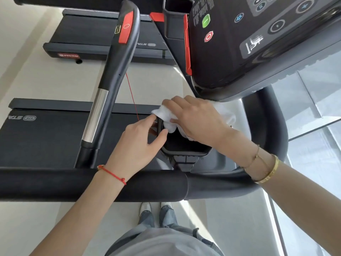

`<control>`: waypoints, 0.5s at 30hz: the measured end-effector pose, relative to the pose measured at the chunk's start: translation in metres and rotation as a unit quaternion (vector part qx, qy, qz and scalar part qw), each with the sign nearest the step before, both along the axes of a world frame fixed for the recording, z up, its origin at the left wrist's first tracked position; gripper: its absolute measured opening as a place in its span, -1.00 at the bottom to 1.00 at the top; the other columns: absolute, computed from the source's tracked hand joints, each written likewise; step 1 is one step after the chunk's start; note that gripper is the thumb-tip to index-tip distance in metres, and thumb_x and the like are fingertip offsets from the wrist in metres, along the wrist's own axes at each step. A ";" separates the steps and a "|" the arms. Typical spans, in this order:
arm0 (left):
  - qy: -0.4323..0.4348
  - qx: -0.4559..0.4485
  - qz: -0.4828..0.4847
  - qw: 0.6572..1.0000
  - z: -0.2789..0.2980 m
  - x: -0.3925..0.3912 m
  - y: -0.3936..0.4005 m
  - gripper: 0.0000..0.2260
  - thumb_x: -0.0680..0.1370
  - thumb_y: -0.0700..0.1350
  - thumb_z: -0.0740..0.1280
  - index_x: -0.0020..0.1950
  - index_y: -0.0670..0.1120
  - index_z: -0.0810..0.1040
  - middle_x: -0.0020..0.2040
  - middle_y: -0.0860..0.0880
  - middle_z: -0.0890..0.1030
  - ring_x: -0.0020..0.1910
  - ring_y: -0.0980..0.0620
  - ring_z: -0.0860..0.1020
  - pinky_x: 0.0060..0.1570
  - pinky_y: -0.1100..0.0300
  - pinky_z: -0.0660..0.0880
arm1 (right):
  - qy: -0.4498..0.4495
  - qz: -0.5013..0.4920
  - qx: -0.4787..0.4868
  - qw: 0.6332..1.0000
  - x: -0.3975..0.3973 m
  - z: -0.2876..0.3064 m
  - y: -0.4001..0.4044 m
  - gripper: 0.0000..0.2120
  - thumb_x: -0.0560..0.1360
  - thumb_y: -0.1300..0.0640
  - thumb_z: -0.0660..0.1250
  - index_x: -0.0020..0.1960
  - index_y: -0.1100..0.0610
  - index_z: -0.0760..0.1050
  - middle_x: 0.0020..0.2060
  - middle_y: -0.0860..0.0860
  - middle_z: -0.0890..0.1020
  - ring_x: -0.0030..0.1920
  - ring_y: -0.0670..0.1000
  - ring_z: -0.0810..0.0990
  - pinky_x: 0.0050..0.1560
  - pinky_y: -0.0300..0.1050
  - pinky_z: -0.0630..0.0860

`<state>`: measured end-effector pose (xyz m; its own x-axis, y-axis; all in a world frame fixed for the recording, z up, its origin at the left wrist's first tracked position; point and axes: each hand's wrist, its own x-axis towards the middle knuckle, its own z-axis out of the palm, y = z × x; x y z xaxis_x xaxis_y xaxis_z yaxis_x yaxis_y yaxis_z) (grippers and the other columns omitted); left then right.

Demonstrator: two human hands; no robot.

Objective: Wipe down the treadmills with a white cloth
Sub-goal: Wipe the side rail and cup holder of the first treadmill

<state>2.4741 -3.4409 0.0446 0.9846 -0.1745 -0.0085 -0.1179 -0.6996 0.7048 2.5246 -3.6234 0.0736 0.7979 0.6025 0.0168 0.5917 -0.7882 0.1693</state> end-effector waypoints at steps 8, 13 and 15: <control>-0.005 -0.019 -0.002 1.000 -0.004 0.000 0.001 -0.52 0.54 0.21 0.22 0.45 0.12 0.40 0.17 0.15 0.61 0.13 0.21 0.57 0.21 0.23 0.50 | 0.150 -0.200 0.228 0.941 -0.037 0.001 -0.036 -0.50 0.57 0.08 0.24 0.46 0.12 0.19 0.29 0.09 0.38 0.07 0.19 0.50 -0.12 -0.10 0.28; -0.016 -0.014 -0.003 1.000 -0.003 0.001 0.001 -0.50 0.53 0.20 0.21 0.44 0.06 0.41 0.19 0.10 0.62 0.16 0.15 0.57 0.23 0.11 0.53 | 0.064 -0.177 0.107 0.976 -0.022 0.003 -0.017 -0.55 0.53 0.13 0.26 0.39 0.11 0.27 0.21 0.05 0.44 0.14 0.14 0.48 -0.05 -0.01 0.46; -0.013 -0.022 -0.005 1.000 -0.003 0.001 0.000 -0.51 0.53 0.19 0.21 0.43 0.06 0.42 0.17 0.09 0.63 0.15 0.14 0.58 0.23 0.08 0.53 | 0.018 -0.155 0.045 0.987 -0.009 0.001 -0.006 -0.61 0.48 0.17 0.27 0.29 0.09 0.34 0.13 0.00 0.49 0.09 0.08 0.50 -0.14 -0.10 0.40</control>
<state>2.4755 -3.4407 0.0421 0.9827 -0.1837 0.0251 -0.1433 -0.6669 0.7312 2.5152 -3.6291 0.0751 0.9446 0.3270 0.0276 0.3243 -0.9431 0.0738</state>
